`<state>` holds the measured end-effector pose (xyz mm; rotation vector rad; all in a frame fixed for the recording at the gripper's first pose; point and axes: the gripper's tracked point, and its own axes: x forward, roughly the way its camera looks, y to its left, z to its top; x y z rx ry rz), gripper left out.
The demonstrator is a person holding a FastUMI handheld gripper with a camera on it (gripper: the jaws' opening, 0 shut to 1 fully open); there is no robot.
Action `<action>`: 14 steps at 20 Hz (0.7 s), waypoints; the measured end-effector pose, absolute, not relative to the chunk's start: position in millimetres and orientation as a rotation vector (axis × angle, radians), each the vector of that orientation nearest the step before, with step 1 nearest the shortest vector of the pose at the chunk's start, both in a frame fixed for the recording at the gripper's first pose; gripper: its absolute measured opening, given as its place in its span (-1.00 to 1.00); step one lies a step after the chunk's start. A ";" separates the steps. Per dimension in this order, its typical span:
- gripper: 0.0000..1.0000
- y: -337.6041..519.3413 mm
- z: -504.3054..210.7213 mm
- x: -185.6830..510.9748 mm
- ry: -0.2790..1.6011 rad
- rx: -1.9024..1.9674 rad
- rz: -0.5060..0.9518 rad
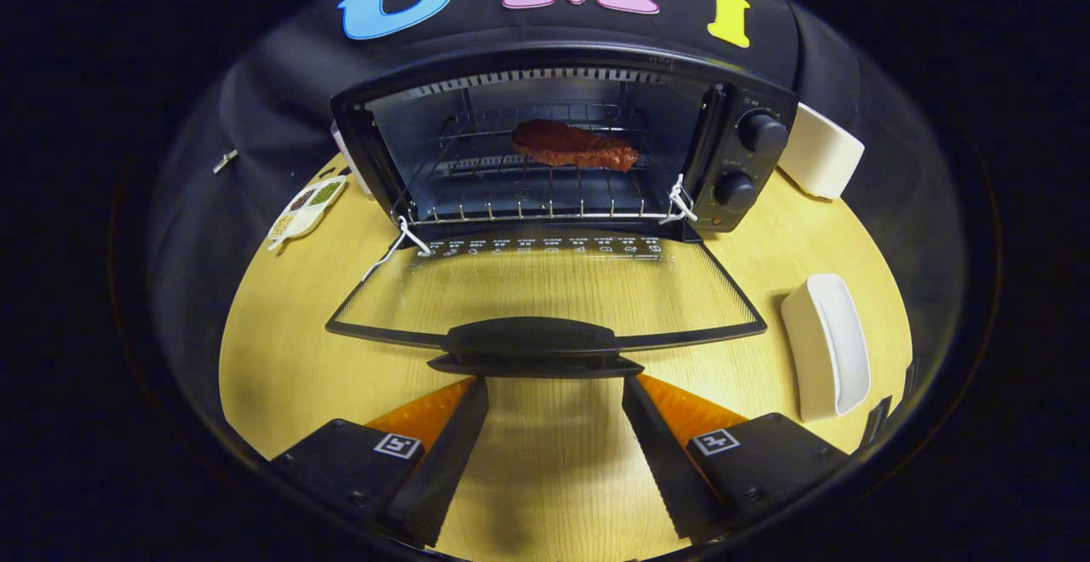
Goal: Open the toaster oven, put the food inside, and close the toaster oven door.
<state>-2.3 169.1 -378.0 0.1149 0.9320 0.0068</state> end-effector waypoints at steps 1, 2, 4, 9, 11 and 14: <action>0.97 168.2 -371.3 -1.6 0.915 0.108 0.013; 0.97 167.6 -364.0 1.4 0.892 0.098 0.019; 0.97 166.3 -350.3 9.1 0.850 0.084 0.032; 0.98 163.0 -318.7 31.5 0.771 0.094 0.041; 0.98 159.3 -306.6 47.1 0.742 0.100 0.035; 0.98 149.9 -282.2 71.9 0.682 0.102 0.023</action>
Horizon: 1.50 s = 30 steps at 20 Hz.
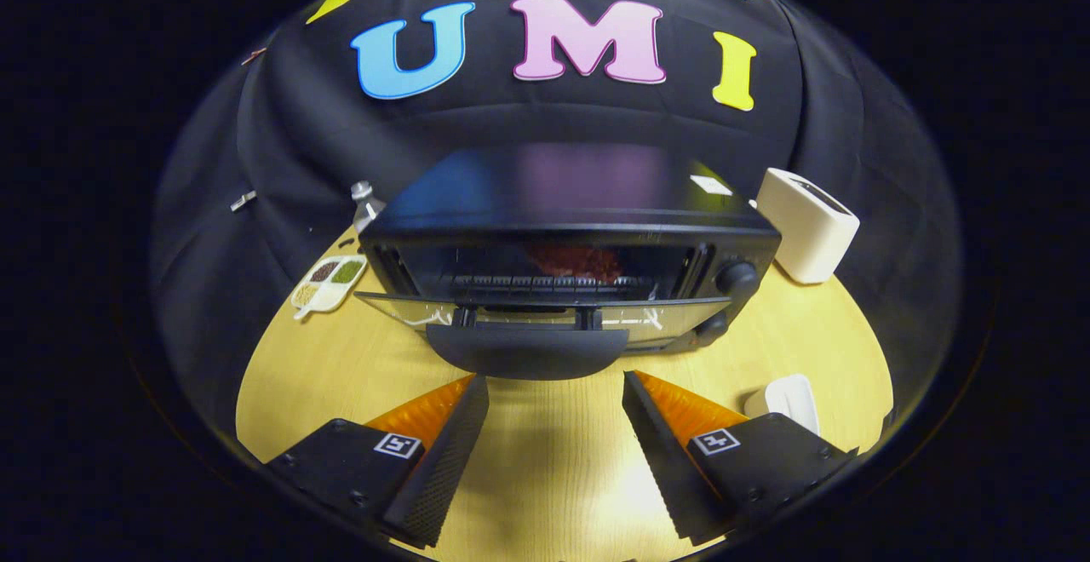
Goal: Open the toaster oven, put the food inside, and close the toaster oven door.
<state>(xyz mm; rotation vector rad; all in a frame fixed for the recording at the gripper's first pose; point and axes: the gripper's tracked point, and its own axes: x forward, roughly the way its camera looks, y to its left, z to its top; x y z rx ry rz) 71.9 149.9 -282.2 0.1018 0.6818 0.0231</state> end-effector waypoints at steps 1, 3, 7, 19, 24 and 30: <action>0.98 145.9 -272.0 80.5 0.655 0.095 0.023; 0.98 133.5 -251.4 98.3 0.599 0.075 0.022; 0.98 114.9 -210.2 109.0 0.512 0.077 0.031; 0.97 63.9 -108.1 44.8 0.358 0.110 0.099; 0.97 28.5 -49.8 42.5 0.255 0.110 0.095; 0.96 -10.9 17.2 47.5 0.131 0.080 0.083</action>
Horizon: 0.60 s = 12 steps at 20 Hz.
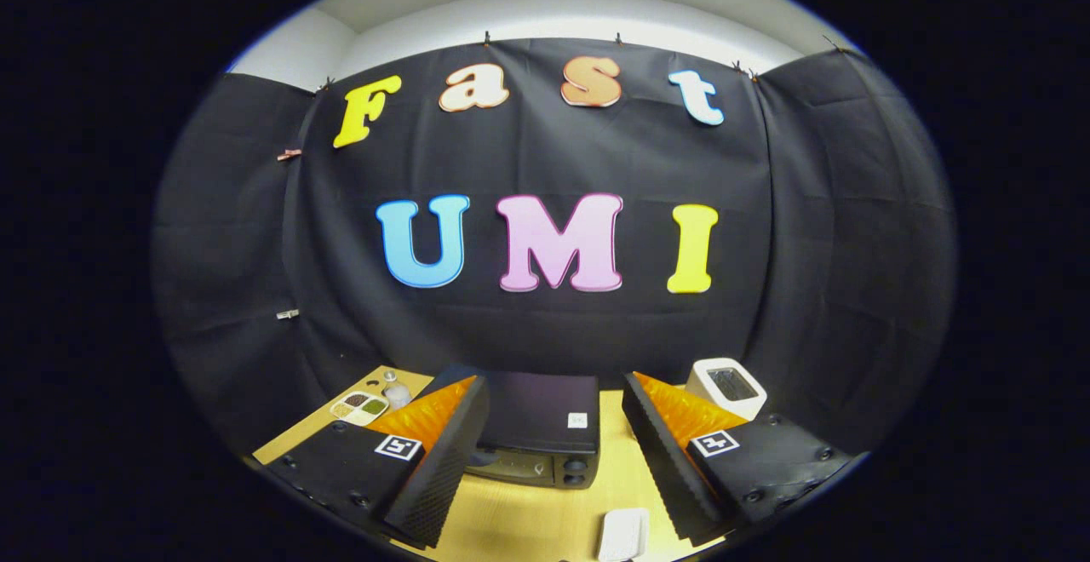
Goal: Open the toaster oven, put the food inside, and close the toaster oven door.
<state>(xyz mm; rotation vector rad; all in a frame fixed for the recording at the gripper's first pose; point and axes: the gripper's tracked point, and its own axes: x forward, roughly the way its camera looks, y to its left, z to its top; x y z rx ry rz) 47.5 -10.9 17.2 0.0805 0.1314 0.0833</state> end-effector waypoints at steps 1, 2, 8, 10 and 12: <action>0.96 -18.4 24.3 44.4 0.108 0.072 0.078; 0.96 -25.0 30.9 42.7 0.091 0.070 0.070; 0.96 -59.8 48.1 32.8 0.050 0.074 0.046; 0.96 -66.4 46.6 34.0 0.050 0.089 0.039; 0.96 -73.0 46.5 34.2 0.058 0.107 0.033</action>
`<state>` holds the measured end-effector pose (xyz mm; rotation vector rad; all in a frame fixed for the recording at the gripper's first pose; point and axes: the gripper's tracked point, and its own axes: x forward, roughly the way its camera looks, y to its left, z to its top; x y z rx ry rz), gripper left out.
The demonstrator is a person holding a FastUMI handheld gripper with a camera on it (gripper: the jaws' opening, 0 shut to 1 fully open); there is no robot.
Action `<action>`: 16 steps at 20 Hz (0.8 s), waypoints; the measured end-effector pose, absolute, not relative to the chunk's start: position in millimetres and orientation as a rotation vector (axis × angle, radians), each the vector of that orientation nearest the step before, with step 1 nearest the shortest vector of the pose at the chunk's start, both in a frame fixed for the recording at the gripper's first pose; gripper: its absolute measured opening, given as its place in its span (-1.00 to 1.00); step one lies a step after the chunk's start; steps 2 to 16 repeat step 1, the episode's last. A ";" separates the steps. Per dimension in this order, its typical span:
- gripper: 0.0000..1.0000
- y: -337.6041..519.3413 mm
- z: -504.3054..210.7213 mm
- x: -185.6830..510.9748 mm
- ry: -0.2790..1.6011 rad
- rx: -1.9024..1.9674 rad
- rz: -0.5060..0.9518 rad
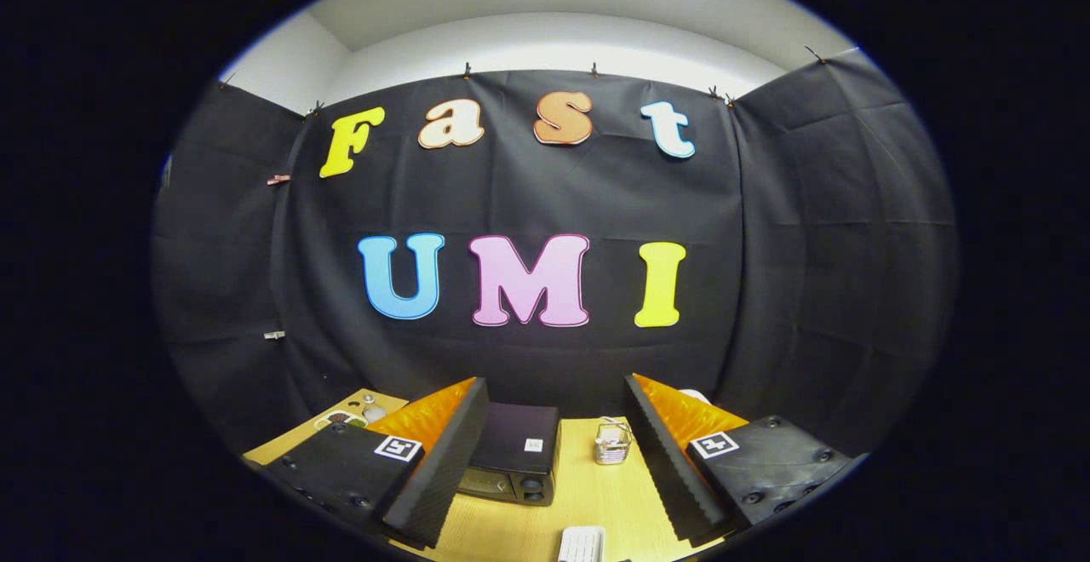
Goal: Open the toaster oven, put the food inside, and close the toaster oven door.
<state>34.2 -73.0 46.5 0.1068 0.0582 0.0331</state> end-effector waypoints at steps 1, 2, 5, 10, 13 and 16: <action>0.96 -78.4 44.9 35.5 0.059 0.113 0.028; 0.96 -78.4 44.9 35.5 0.059 0.113 0.028; 0.96 -78.4 44.9 35.5 0.059 0.113 0.028; 0.96 -78.4 44.9 35.5 0.059 0.113 0.028; 0.96 -78.4 44.9 35.5 0.059 0.113 0.028; 0.96 -78.4 44.9 35.5 0.059 0.113 0.028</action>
